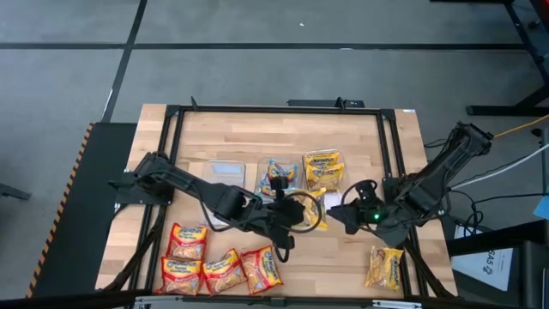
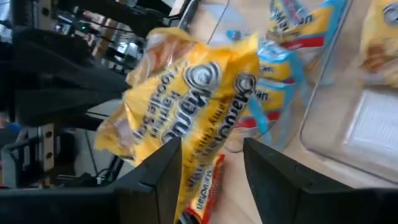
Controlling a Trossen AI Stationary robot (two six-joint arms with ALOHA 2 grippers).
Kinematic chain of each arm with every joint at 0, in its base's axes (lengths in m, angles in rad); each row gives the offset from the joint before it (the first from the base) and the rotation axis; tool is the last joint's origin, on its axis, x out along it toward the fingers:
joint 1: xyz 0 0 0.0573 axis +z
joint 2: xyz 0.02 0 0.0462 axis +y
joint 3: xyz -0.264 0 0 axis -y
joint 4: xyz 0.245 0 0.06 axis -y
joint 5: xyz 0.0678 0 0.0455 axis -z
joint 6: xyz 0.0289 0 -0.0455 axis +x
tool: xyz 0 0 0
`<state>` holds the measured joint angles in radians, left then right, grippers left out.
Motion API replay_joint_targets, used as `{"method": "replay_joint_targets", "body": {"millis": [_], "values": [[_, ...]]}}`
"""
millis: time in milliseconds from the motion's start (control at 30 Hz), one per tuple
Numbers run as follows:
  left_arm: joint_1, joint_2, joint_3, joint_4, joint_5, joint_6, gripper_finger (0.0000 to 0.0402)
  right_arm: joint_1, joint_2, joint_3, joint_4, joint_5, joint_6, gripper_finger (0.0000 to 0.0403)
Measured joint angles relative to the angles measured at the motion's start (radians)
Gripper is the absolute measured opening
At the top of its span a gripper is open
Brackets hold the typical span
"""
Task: Sort Maruchan noodles
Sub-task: Put the yellow noodle pack into the right transparent bin
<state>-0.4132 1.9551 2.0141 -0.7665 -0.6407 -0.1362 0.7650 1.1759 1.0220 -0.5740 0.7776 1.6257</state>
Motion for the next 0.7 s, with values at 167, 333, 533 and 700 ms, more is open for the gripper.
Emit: {"method": "replay_joint_targets", "body": {"millis": [167,333,533,700], "values": [[-0.016,-0.023,-0.002,-0.007,-0.012,0.017,0.0,0.0,0.0,-0.099,0.27,0.041,-0.044,0.017],[-0.034,-0.025,-0.002,-0.002,-0.028,0.017,0.0,-0.046,0.002,-0.189,0.574,0.01,-0.148,0.017],[-0.052,-0.026,-0.002,-0.001,-0.03,0.015,0.0,-0.166,0.005,-0.229,0.759,-0.138,-0.277,0.017],[-0.054,-0.026,-0.002,0.0,-0.046,0.01,0.0,-0.244,0.041,-0.229,0.763,-0.309,-0.276,0.0165]]}}
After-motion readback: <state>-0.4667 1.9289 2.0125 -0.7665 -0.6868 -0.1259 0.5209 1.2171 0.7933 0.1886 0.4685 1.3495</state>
